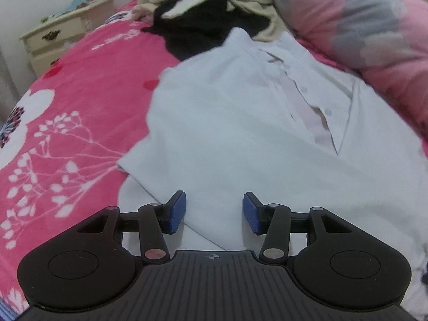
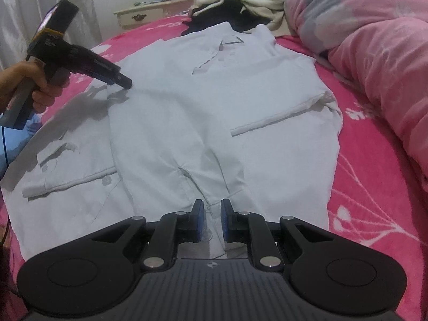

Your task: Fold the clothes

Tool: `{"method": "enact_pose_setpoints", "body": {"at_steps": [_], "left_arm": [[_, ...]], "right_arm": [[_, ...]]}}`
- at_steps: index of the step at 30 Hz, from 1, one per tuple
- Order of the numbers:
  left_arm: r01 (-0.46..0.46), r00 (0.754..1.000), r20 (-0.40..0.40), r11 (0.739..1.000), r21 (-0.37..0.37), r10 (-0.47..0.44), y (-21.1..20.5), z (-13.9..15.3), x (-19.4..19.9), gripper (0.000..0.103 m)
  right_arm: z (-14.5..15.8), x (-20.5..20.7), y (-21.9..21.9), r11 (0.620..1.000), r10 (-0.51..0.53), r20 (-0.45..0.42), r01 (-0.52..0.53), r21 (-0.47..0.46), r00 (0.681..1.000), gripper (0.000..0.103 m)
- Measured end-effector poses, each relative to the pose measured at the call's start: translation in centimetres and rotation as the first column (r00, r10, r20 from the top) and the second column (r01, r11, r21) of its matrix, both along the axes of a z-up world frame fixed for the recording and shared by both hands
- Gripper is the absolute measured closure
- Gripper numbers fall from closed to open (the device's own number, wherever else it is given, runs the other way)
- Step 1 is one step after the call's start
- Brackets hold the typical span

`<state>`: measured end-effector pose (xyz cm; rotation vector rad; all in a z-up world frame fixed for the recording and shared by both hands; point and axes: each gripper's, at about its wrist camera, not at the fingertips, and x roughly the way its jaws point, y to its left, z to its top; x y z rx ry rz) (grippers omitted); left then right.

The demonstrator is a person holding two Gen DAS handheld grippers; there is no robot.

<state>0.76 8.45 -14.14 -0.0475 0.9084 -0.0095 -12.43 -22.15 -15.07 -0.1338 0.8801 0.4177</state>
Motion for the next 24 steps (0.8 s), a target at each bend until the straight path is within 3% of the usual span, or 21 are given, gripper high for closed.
{"method": "enact_pose_setpoints", "body": {"at_steps": [9,17,24], "left_arm": [[-0.079,0.996,0.038,0.995,-0.061,0.081,2.3,2.4,-0.1,0.050],[-0.066,0.991,0.117,0.997,-0.046,0.071,2.8,5.0,0.9,0.044],[-0.059,0.991,0.118,0.995,-0.084,0.069,2.5,4.6,2.6,0.043]], "right_arm": [[1.7,-0.4,0.1,1.000,0.008,0.054,-0.007,-0.018,0.998,0.088],[3.4,0.5,1.0,0.999,0.045,0.103,-0.046,0.009,0.994,0.088],[3.7,2.4,1.5,0.998,0.058,0.107,-0.062,0.032,0.993,0.088]]}}
